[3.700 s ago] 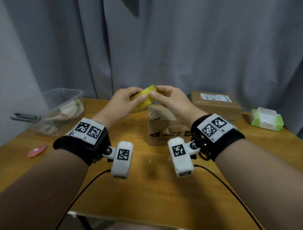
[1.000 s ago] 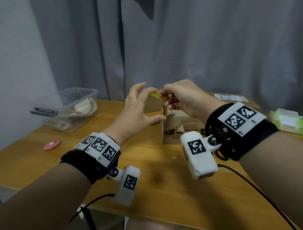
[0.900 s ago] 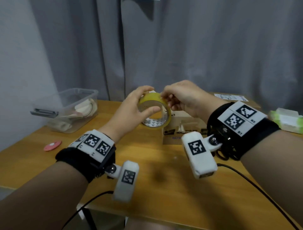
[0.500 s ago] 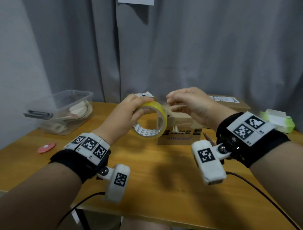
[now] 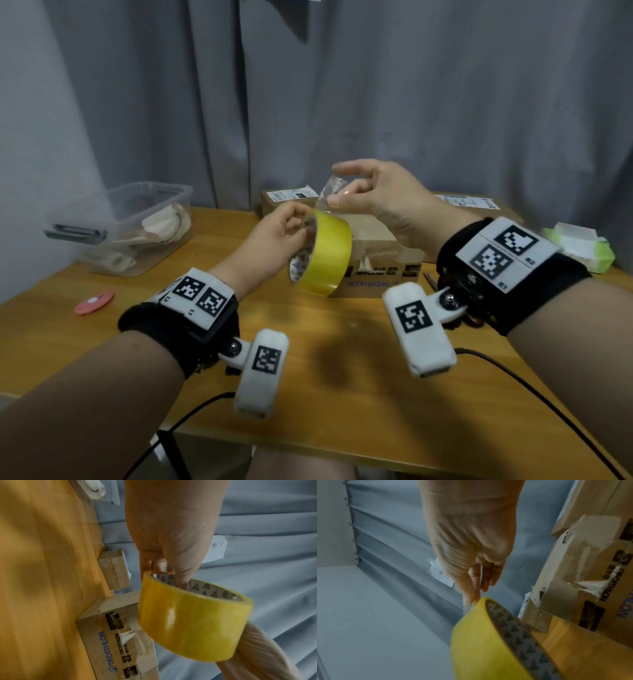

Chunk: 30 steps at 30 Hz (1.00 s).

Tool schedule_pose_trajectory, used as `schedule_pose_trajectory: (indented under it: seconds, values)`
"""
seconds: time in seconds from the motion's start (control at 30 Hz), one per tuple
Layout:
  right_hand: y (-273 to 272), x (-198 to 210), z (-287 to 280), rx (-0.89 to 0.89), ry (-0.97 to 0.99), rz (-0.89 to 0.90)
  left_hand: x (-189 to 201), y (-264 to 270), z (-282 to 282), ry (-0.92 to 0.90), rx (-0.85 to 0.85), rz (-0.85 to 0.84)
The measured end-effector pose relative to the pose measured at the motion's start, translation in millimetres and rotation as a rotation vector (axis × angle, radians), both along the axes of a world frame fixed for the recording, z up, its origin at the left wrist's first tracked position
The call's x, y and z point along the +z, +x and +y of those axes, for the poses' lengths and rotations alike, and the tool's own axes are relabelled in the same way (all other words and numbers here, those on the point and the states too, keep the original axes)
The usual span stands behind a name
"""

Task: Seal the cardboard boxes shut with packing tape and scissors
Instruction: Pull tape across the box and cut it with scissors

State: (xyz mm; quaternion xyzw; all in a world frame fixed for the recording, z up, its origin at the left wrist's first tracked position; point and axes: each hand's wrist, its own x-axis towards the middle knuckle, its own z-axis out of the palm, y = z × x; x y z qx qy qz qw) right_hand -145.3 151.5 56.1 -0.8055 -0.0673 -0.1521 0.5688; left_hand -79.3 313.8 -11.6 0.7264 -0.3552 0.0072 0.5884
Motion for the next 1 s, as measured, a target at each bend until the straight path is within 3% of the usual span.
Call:
schedule_pose_trajectory:
  seconds: [0.1, 0.23, 0.3, 0.37, 0.47, 0.67, 0.77, 0.9, 1.0]
  values:
    - [8, 4, 13, -0.117, -0.055, 0.035, -9, 5, 0, 0.031, 0.053, 0.090]
    - [26, 3, 25, -0.244, -0.129, 0.016, -13, 11, 6, -0.066, 0.316, 0.031]
    - [35, -1, 29, -0.306, -0.143, -0.028, -5, 4, 10, -0.119, 0.274, 0.175]
    - [41, -7, 31, -0.339, -0.134, -0.060, 0, -3, 16, -0.036, 0.199, 0.235]
    - [45, -16, 27, -0.380, -0.083, -0.042, -2, -1, 24, 0.038, 0.126, 0.089]
    - [48, -33, 3, -0.444, -0.170, 0.079, 1, 28, 29, 0.075, 0.215, -0.030]
    - [53, -38, -11, -0.502, -0.141, 0.104, 6, 42, 18, 0.224, 0.244, -0.113]
    - [56, -44, -41, -0.606, -0.165, 0.126, 9, 61, 12, 0.629, 0.432, -0.309]
    - [61, -51, -50, -0.636, -0.275, 0.129, 9, 69, 7, 0.712, 0.441, -0.311]
